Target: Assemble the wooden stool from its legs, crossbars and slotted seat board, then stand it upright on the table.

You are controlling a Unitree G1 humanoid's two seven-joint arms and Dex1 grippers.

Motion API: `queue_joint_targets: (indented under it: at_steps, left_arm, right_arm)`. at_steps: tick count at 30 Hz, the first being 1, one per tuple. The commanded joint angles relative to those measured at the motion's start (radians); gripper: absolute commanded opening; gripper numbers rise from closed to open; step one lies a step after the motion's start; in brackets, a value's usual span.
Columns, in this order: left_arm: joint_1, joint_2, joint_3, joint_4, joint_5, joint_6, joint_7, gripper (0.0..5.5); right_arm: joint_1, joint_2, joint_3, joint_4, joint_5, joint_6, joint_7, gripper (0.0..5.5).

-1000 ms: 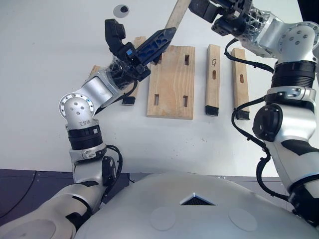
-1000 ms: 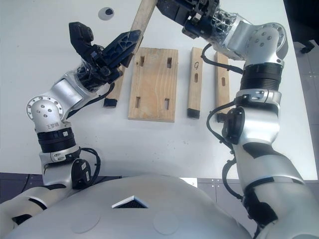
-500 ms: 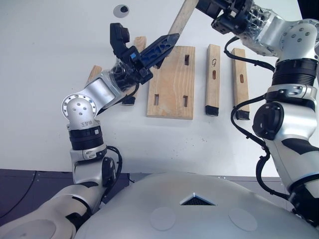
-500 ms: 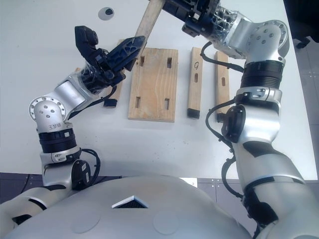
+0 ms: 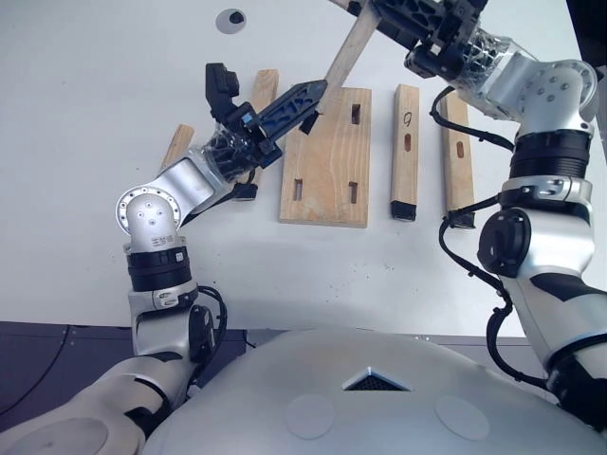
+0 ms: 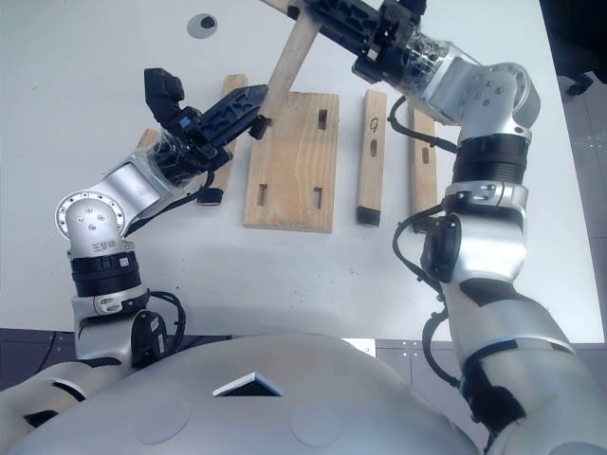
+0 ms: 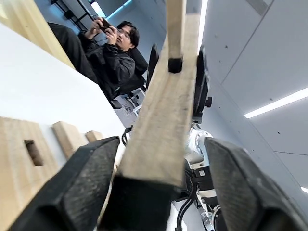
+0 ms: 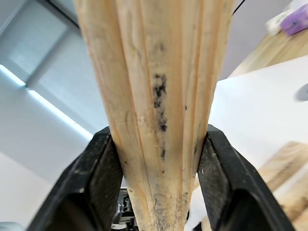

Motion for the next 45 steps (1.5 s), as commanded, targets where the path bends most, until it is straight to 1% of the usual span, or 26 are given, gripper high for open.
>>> queue_joint_targets:
  at_steps: [1,3,7,9,11,13,17,21,29,34,36,39,43,45]
  left_arm:
    - [0.055,0.018,0.025,-0.025,0.027,-0.035,-0.019,3.91]
    - [0.066,0.010,0.042,-0.015,0.103,-0.126,0.001,4.13]
    - [0.052,0.024,0.048,0.023,0.369,-0.412,0.025,4.13]
    - [0.033,0.011,0.067,0.038,0.443,-0.520,0.039,4.13]
    - [0.023,-0.004,0.090,0.047,0.468,-0.582,0.056,4.13]
    - [0.017,-0.020,0.127,0.046,0.417,-0.579,0.060,4.13]
    - [0.011,-0.024,0.152,0.053,0.415,-0.589,0.079,4.13]
    - [0.008,-0.021,0.154,0.065,0.432,-0.596,0.092,4.13]
    - [0.011,-0.037,0.152,0.053,0.431,-0.595,0.115,4.13]
    - [0.017,-0.032,0.150,0.075,0.453,-0.605,0.111,4.13]
    - [0.014,-0.023,0.161,0.092,0.458,-0.608,0.110,4.13]
    - [0.015,-0.023,0.171,0.093,0.459,-0.604,0.111,4.13]
    - [0.025,-0.036,0.163,0.085,0.470,-0.601,0.121,4.13]
    - [0.032,-0.037,0.154,0.078,0.472,-0.589,0.122,4.13]
  right_arm:
    - [0.039,-0.021,-0.058,-0.053,0.005,-0.089,0.022,2.04]
    - [0.086,-0.034,-0.047,-0.128,-0.011,-0.130,0.042,2.04]
    - [0.235,-0.062,-0.005,-0.350,-0.027,-0.176,0.080,2.04]
    - [0.322,-0.075,0.011,-0.459,-0.034,-0.203,0.094,2.04]
    - [0.393,-0.079,0.027,-0.539,-0.049,-0.236,0.096,2.04]
    - [0.442,-0.080,0.037,-0.586,-0.059,-0.260,0.094,2.04]
    - [0.492,-0.098,0.084,-0.615,-0.113,-0.343,0.126,2.04]
    - [0.530,-0.144,0.137,-0.614,-0.177,-0.439,0.188,2.04]
    - [0.550,-0.198,0.166,-0.589,-0.222,-0.522,0.237,2.04]
    - [0.601,-0.222,0.247,-0.558,-0.326,-0.654,0.286,2.04]
    - [0.614,-0.251,0.272,-0.545,-0.356,-0.707,0.307,2.04]
    - [0.596,-0.299,0.287,-0.528,-0.373,-0.746,0.332,2.04]
    - [0.546,-0.373,0.350,-0.531,-0.428,-0.786,0.375,2.04]
    - [0.506,-0.395,0.388,-0.539,-0.465,-0.782,0.366,2.04]
